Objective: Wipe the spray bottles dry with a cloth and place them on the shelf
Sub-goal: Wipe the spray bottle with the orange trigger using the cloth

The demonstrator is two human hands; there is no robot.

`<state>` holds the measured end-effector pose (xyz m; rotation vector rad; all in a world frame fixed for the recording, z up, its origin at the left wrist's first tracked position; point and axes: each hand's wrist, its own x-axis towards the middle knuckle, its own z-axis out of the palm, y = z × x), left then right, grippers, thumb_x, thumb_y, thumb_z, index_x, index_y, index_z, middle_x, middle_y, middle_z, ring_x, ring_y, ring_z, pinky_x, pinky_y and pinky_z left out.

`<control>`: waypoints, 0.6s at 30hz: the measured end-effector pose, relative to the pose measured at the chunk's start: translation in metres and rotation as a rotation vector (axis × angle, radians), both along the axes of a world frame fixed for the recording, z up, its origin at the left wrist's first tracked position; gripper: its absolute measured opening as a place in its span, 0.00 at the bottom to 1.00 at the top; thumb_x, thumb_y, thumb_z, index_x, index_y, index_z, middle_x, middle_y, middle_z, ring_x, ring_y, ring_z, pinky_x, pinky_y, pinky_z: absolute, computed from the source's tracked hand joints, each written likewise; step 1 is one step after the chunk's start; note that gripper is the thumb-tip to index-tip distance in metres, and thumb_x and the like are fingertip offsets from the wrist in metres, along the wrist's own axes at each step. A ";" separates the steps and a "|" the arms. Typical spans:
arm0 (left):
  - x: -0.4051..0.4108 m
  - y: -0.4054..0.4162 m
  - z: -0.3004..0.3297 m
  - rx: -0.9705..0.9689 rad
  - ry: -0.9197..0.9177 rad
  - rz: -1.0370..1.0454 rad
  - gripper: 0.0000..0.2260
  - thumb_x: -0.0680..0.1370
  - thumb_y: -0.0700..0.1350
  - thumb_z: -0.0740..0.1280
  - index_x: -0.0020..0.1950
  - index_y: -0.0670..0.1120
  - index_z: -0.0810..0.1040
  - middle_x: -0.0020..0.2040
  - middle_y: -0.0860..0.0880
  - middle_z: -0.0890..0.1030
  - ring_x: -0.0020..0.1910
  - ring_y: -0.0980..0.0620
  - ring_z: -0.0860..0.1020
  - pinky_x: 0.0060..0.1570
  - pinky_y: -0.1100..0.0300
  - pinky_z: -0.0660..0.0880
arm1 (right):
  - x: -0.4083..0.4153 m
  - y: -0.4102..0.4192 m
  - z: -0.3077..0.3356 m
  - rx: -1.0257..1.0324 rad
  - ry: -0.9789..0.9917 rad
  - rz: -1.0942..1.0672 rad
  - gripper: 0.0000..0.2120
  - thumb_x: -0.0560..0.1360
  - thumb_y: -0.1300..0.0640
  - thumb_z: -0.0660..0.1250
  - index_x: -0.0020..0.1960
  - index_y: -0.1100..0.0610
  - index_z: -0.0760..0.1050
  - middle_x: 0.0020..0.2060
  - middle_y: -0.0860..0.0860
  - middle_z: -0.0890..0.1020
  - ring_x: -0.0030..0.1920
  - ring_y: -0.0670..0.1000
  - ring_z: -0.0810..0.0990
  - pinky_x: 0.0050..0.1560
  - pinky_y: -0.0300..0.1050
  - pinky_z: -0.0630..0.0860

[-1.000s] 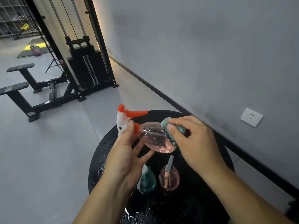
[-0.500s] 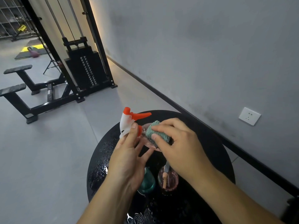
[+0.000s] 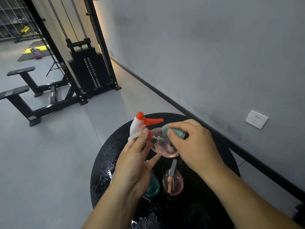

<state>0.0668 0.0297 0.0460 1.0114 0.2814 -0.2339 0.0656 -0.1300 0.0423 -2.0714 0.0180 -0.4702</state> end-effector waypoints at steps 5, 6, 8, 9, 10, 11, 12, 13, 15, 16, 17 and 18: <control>0.000 -0.001 -0.001 -0.008 -0.010 0.007 0.16 0.82 0.47 0.72 0.68 0.42 0.82 0.64 0.42 0.86 0.68 0.43 0.83 0.67 0.36 0.78 | -0.006 0.012 -0.001 -0.013 -0.045 0.106 0.11 0.79 0.54 0.72 0.61 0.46 0.83 0.53 0.37 0.77 0.56 0.36 0.78 0.48 0.30 0.79; 0.000 0.000 -0.001 -0.006 -0.008 0.009 0.16 0.82 0.47 0.72 0.68 0.42 0.82 0.64 0.41 0.86 0.68 0.43 0.83 0.67 0.36 0.79 | -0.006 0.012 -0.002 -0.022 -0.039 0.107 0.11 0.79 0.54 0.72 0.60 0.46 0.84 0.53 0.37 0.78 0.55 0.36 0.78 0.49 0.29 0.79; 0.000 0.001 0.001 -0.007 -0.011 0.009 0.16 0.82 0.47 0.72 0.68 0.42 0.82 0.63 0.42 0.87 0.66 0.43 0.84 0.66 0.37 0.80 | -0.001 0.004 -0.001 -0.001 -0.009 0.059 0.09 0.79 0.54 0.72 0.58 0.46 0.84 0.52 0.38 0.79 0.53 0.35 0.78 0.47 0.28 0.78; 0.000 0.002 0.002 -0.008 -0.013 0.014 0.17 0.82 0.48 0.72 0.68 0.41 0.82 0.62 0.42 0.87 0.65 0.44 0.84 0.65 0.37 0.80 | 0.001 -0.001 -0.001 0.014 -0.003 0.023 0.09 0.79 0.53 0.72 0.57 0.46 0.85 0.51 0.38 0.79 0.53 0.34 0.78 0.46 0.27 0.77; -0.001 0.003 0.004 -0.009 -0.016 0.022 0.17 0.82 0.48 0.72 0.68 0.41 0.81 0.61 0.43 0.87 0.64 0.45 0.85 0.65 0.38 0.81 | 0.002 -0.005 -0.001 0.026 -0.005 -0.009 0.08 0.78 0.53 0.73 0.57 0.45 0.85 0.50 0.38 0.80 0.52 0.33 0.78 0.45 0.26 0.76; -0.001 0.003 0.005 -0.007 -0.018 0.026 0.17 0.82 0.48 0.71 0.67 0.41 0.81 0.61 0.43 0.88 0.63 0.46 0.85 0.64 0.39 0.81 | 0.002 -0.006 -0.002 0.035 -0.010 -0.025 0.08 0.78 0.53 0.72 0.57 0.45 0.85 0.50 0.37 0.80 0.52 0.33 0.78 0.45 0.26 0.76; -0.001 0.002 0.005 -0.006 -0.021 0.026 0.17 0.82 0.48 0.72 0.67 0.41 0.81 0.61 0.43 0.88 0.63 0.46 0.85 0.64 0.39 0.81 | 0.001 -0.004 -0.002 0.041 -0.016 -0.018 0.09 0.79 0.53 0.72 0.57 0.45 0.85 0.51 0.37 0.79 0.53 0.33 0.77 0.46 0.27 0.77; -0.002 0.001 0.005 -0.006 -0.022 0.023 0.17 0.82 0.48 0.72 0.68 0.41 0.81 0.62 0.43 0.87 0.64 0.45 0.85 0.65 0.38 0.81 | -0.001 -0.001 -0.002 0.038 -0.022 0.012 0.09 0.79 0.53 0.72 0.58 0.45 0.84 0.52 0.37 0.79 0.54 0.34 0.77 0.46 0.29 0.78; -0.002 0.000 0.003 -0.002 -0.022 0.022 0.18 0.82 0.48 0.72 0.69 0.40 0.81 0.63 0.42 0.87 0.66 0.44 0.84 0.66 0.37 0.80 | -0.005 0.008 -0.001 0.002 -0.032 0.102 0.11 0.79 0.53 0.72 0.61 0.46 0.83 0.54 0.37 0.78 0.57 0.35 0.77 0.49 0.31 0.80; -0.003 0.000 0.003 0.003 -0.021 0.023 0.18 0.82 0.48 0.72 0.69 0.40 0.81 0.63 0.42 0.86 0.67 0.44 0.84 0.66 0.37 0.80 | -0.006 0.009 -0.001 -0.018 -0.027 0.137 0.11 0.79 0.53 0.72 0.61 0.46 0.83 0.54 0.37 0.77 0.57 0.35 0.77 0.50 0.32 0.80; -0.002 0.001 0.003 0.010 -0.022 0.022 0.18 0.82 0.48 0.71 0.69 0.40 0.81 0.63 0.42 0.86 0.66 0.43 0.84 0.65 0.37 0.80 | -0.005 0.008 0.000 -0.028 -0.016 0.150 0.11 0.79 0.53 0.72 0.61 0.45 0.83 0.54 0.37 0.77 0.57 0.35 0.77 0.51 0.31 0.79; -0.001 0.003 0.004 0.016 -0.024 0.023 0.18 0.82 0.49 0.71 0.69 0.40 0.80 0.62 0.41 0.87 0.65 0.43 0.84 0.65 0.37 0.81 | -0.003 0.004 0.001 -0.026 0.000 0.141 0.11 0.79 0.54 0.72 0.60 0.45 0.84 0.54 0.37 0.78 0.57 0.34 0.77 0.50 0.29 0.79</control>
